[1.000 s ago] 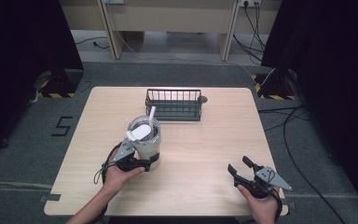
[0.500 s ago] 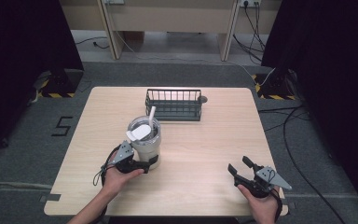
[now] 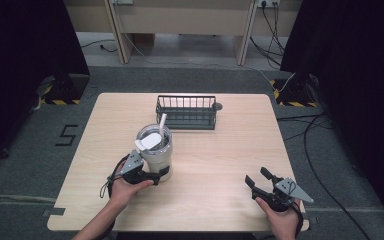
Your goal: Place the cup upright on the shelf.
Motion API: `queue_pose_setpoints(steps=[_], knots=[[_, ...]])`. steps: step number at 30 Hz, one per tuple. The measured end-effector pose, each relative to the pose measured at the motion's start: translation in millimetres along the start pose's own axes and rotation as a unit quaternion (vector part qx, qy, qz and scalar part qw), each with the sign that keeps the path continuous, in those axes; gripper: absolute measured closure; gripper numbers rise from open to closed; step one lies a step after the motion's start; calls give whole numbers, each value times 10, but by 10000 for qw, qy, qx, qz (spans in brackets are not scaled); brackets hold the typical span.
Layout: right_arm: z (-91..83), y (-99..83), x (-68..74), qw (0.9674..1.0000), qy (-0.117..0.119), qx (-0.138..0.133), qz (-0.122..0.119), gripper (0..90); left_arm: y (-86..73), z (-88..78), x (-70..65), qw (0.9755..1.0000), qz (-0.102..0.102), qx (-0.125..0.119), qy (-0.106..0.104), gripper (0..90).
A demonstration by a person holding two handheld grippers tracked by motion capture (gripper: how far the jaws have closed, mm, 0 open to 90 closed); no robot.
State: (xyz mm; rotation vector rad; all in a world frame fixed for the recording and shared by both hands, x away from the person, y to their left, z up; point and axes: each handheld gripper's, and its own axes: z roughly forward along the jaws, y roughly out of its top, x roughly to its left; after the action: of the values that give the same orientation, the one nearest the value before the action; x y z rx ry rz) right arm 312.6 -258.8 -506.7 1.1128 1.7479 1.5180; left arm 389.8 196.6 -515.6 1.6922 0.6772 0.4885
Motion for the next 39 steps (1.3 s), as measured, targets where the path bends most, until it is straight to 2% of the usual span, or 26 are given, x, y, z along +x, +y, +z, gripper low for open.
queue_pose_setpoints(steps=[4, 13, 17, 24, 29, 39], knots=[[-1, -1, -8, 10000, -7, 4, 13, 303, 16, 3, 4, 10000, -22, 39, 5, 106], [7, -3, -6, 10000, -3, 16, 18, 303, 118, -14, 23, 10000, 68, 6, -26, 106], [7, -3, -5, 10000, -4, 12, 21, 303, 163, -13, 44, 10000, 80, 19, 29, 107], [11, -4, -7, 10000, -10, 7, 24, 303, 280, -18, 69, 9998, 181, 0, 12, 107], [10, -3, -6, 10000, -3, 7, 29, 303, 354, 6, 74, 9994, 330, 57, -12, 107], [5, -5, -17, 10000, -13, -4, 40, 303, 419, 89, 103, 9995, 305, 62, -22, 107]])
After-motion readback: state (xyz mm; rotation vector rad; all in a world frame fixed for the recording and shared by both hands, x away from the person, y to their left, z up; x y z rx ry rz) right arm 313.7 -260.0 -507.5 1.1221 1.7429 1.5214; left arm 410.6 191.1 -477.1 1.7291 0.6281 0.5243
